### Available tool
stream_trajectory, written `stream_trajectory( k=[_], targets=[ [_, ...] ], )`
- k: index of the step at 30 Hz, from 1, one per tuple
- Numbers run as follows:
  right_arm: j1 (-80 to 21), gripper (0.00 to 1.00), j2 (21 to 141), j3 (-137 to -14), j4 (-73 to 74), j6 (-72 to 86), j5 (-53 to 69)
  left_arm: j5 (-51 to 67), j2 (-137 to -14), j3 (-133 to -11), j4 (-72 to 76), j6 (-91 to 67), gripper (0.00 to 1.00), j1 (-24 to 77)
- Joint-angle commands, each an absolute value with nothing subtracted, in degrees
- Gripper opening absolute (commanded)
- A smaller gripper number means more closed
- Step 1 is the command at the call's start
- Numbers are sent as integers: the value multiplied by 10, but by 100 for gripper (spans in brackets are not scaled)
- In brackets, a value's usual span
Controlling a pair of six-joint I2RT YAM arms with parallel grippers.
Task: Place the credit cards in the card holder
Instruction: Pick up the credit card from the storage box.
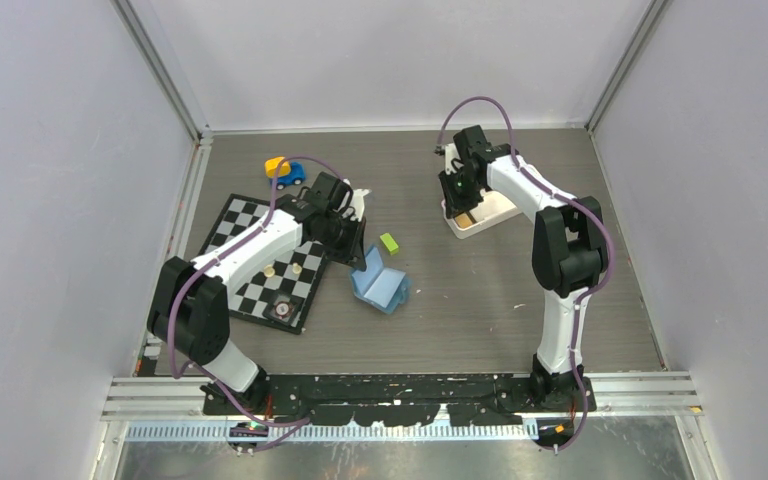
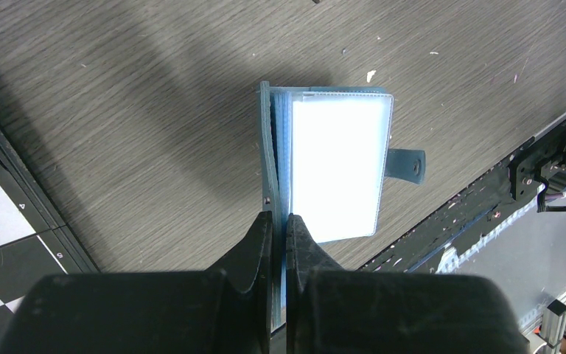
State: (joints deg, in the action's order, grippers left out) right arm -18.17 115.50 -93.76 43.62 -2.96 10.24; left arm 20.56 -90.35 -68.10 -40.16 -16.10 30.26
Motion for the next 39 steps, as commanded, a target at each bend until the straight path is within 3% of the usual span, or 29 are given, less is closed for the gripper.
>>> stream_trajectory(
  k=[1,5,14,17,23,32,39],
  targets=[
    [-185,19,1119,-944,440,-27,101,210,-894,-684,-404,-157,0,304],
    [-185,24,1083,-926,409,-17,71,190,-889,-686,-403,-149,1,304],
    [-140,51,1057,-910,392,15,68,98,-877,-731,-399,-152,54,304],
    [-118,60,1062,-913,381,29,62,86,-888,-767,-379,-193,65,304],
    [-68,69,1057,-911,353,97,-26,123,-974,-851,-265,-315,67,319],
    [-48,71,1024,-874,291,149,-88,135,-1183,-983,-145,-446,65,358],
    [-48,68,1026,-863,301,165,-74,145,-1292,-1068,-136,-486,65,379]
  ],
)
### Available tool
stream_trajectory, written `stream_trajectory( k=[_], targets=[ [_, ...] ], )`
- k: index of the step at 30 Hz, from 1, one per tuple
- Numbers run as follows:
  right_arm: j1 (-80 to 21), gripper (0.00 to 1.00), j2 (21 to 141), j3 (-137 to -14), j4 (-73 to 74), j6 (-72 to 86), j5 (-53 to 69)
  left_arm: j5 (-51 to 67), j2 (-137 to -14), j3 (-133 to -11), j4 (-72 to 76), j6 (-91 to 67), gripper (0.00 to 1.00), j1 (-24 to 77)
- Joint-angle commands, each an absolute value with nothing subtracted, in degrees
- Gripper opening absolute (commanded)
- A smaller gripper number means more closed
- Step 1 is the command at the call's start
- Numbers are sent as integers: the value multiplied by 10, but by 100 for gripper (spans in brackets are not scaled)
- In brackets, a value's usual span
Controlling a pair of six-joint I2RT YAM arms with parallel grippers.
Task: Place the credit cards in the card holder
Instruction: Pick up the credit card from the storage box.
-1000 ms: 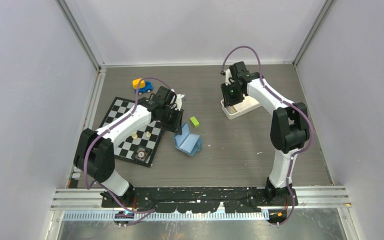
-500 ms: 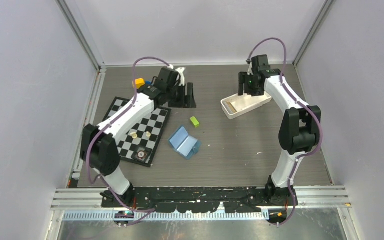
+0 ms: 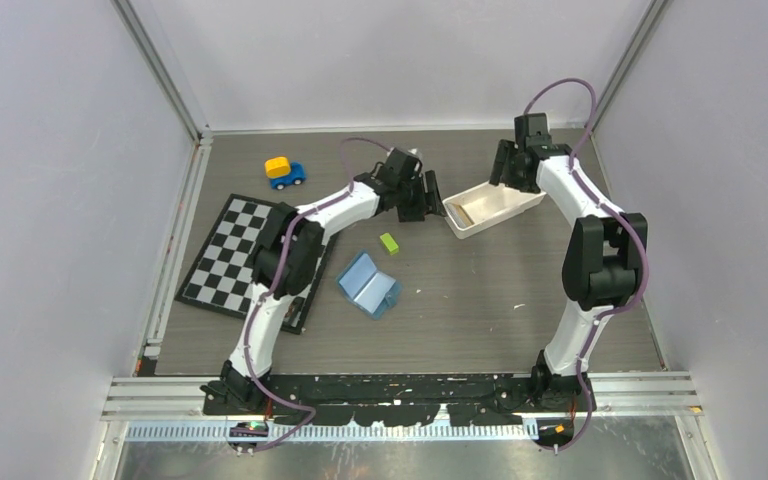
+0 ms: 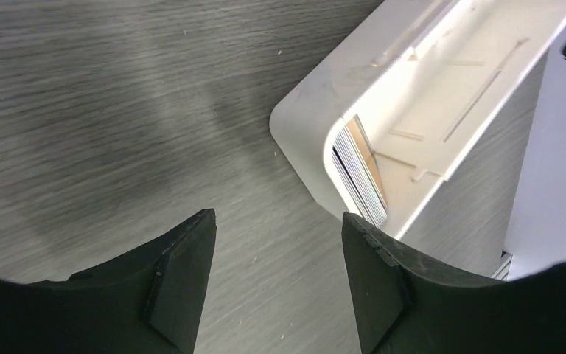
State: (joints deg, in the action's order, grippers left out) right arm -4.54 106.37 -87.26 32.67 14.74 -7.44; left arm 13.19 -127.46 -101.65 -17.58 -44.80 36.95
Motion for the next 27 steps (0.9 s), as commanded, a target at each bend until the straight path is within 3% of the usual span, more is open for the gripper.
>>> stream_trajectory(
  k=[1,15,27],
  targets=[
    [-48,68,1023,-858,299,163,-66,145,-1300,-1074,-137,-486,65,380],
    [-50,68,1006,-821,274,135,45,119,-1262,-1005,-66,-492,56,388],
    [-74,69,1024,-821,285,105,72,135,-1293,-1033,-34,-521,63,394]
  ],
)
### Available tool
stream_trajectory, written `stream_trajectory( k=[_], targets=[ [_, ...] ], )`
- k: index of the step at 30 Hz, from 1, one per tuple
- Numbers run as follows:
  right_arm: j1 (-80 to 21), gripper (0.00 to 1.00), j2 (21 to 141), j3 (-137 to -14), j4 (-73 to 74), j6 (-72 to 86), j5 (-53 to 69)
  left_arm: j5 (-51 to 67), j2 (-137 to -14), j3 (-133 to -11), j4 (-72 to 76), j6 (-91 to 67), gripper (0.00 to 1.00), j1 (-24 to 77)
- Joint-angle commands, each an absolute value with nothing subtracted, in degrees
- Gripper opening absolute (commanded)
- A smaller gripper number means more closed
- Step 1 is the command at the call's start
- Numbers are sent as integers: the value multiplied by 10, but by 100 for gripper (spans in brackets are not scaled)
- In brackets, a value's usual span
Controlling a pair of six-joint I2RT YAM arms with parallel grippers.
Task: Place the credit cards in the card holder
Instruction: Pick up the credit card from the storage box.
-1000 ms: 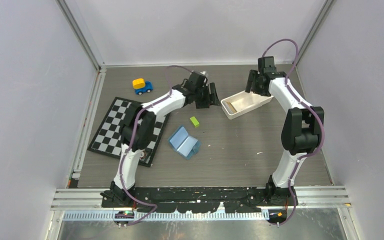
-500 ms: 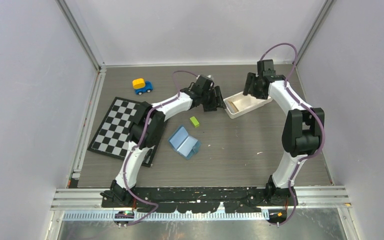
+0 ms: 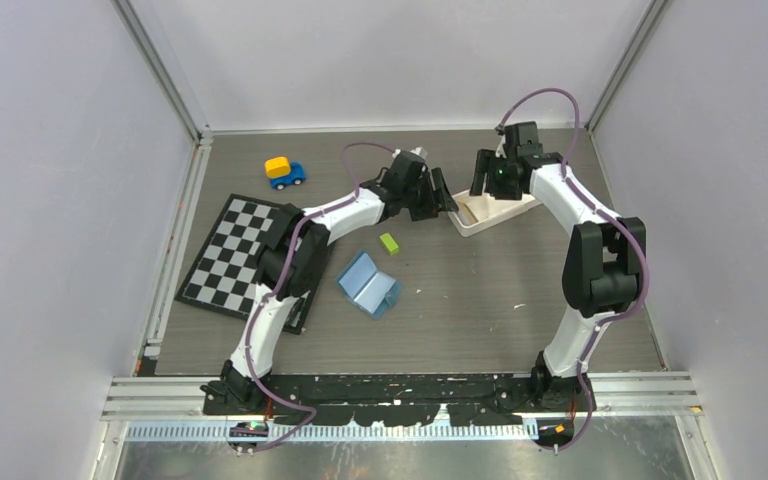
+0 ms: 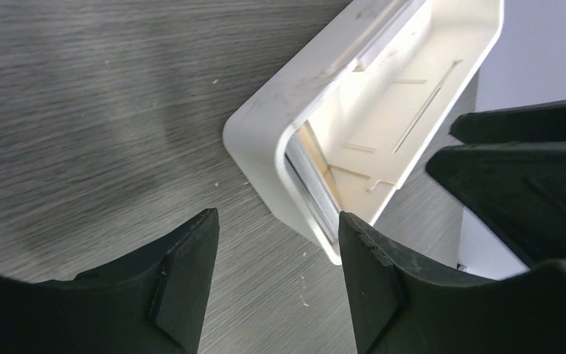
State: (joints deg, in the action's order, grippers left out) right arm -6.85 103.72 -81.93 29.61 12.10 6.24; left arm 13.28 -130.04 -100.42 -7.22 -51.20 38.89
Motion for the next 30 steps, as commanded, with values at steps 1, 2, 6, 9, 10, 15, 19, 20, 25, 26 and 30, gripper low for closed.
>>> stream_trajectory(
  k=[1,2,6,9,10,15,19,20,25,26,30],
  targets=[
    [-74,68,1025,-822,286,104,71,134,-1295,-1038,-37,-519,63,394],
    [-74,68,1025,-822,287,104,70,134,-1301,-1045,-45,-517,63,394],
    [-78,68,1024,-820,287,108,54,131,-1320,-1075,-89,-498,58,398],
    [-78,68,1017,-816,287,118,34,115,-1324,-1088,-123,-474,49,403],
    [-78,68,1014,-814,286,122,30,112,-1326,-1091,-131,-470,45,403],
    [-83,67,995,-802,288,144,7,101,-1336,-1107,-164,-454,38,404],
    [-91,67,978,-788,288,157,2,97,-1349,-1127,-191,-442,38,403],
    [-93,67,975,-786,289,158,-16,97,-1352,-1130,-196,-439,37,404],
    [-107,67,960,-777,297,160,-20,86,-1348,-1125,-204,-429,22,404],
    [-112,67,958,-776,300,159,-20,84,-1344,-1124,-206,-427,18,404],
    [-130,67,947,-764,303,161,-21,70,-1328,-1112,-209,-418,13,404]
  ],
)
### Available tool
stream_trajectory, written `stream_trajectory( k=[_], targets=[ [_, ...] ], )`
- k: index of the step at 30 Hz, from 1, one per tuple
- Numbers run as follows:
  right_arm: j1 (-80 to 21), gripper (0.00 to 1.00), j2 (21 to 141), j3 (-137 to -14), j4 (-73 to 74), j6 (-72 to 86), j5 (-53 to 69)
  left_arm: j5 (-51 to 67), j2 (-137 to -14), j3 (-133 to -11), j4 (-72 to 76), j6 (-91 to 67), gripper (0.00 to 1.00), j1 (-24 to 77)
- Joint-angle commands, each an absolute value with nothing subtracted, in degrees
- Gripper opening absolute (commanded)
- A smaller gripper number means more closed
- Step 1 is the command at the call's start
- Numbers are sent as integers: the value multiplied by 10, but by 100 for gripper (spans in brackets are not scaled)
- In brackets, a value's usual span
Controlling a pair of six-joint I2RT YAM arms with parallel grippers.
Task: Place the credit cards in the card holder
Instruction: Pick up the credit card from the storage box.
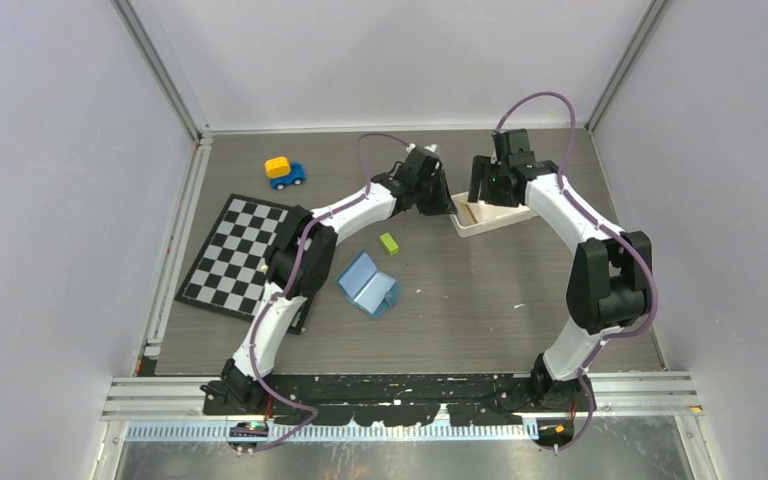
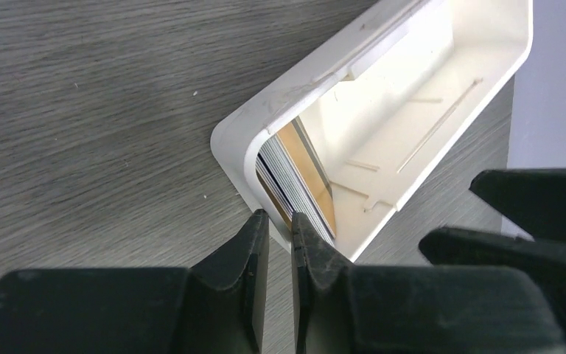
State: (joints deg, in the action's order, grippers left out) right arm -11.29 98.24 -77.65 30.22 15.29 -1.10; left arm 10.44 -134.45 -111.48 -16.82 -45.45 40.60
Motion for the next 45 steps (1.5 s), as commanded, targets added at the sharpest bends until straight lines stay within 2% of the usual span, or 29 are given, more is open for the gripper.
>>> stream_trajectory(
  k=[1,12,24,39,45],
  targets=[
    [-133,67,946,-761,302,162,-19,67,-1323,-1109,-210,-415,10,404],
    [-145,68,960,-729,284,178,-8,68,-1305,-1083,-206,-411,7,404],
    [-147,68,1009,-734,269,167,59,81,-1302,-1081,-202,-417,5,405],
    [-171,68,1064,-754,283,144,-58,78,-1301,-1078,-200,-417,3,404],
    [-171,66,1040,-747,280,151,-19,74,-1298,-1076,-200,-414,2,404]
  ],
)
